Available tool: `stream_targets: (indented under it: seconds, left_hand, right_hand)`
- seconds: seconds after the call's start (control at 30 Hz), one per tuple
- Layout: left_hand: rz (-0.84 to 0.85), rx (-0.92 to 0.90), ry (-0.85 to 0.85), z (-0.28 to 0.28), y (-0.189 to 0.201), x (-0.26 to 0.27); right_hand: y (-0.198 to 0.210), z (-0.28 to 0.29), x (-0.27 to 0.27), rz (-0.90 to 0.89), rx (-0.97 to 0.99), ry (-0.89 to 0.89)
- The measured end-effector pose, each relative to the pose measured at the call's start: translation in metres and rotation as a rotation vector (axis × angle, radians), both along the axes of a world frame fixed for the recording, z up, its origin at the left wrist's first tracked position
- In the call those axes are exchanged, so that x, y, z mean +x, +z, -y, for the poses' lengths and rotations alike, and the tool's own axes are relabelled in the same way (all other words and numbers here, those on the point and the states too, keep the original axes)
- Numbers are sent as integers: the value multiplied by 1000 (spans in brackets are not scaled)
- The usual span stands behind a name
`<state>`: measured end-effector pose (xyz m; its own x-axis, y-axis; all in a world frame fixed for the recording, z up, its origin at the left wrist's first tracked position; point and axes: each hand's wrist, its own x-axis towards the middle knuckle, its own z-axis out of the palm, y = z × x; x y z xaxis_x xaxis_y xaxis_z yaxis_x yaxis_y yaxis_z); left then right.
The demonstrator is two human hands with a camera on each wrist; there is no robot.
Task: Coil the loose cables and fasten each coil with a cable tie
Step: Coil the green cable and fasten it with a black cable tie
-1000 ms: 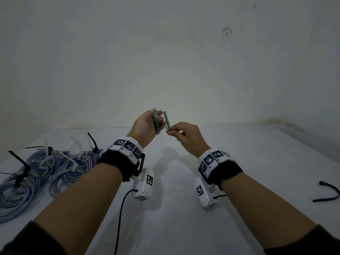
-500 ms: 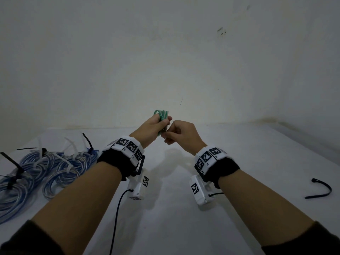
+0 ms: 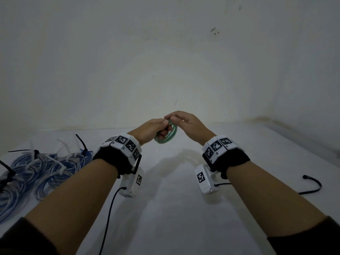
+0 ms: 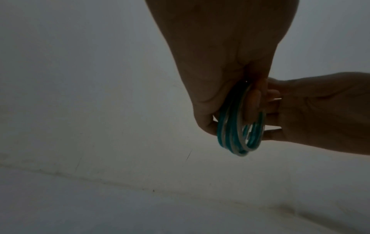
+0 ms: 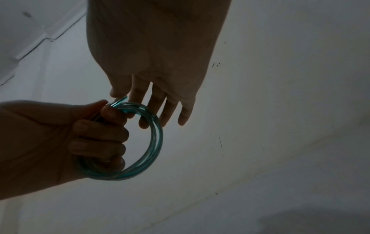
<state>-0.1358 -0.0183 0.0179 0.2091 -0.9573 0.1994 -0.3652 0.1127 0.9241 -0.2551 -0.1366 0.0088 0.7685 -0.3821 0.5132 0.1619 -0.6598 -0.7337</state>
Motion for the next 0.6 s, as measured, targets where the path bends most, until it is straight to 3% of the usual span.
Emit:
stream_targets:
  seconds: [0.37,0.6]
  left_hand:
    - [78,-81,164,27,-5,-18]
    - [-10,-32,-7,49,-6,-53]
  right_hand:
    - [-4,4,-21,82,272,-83]
    - [-1,19,-67,145,384,-203]
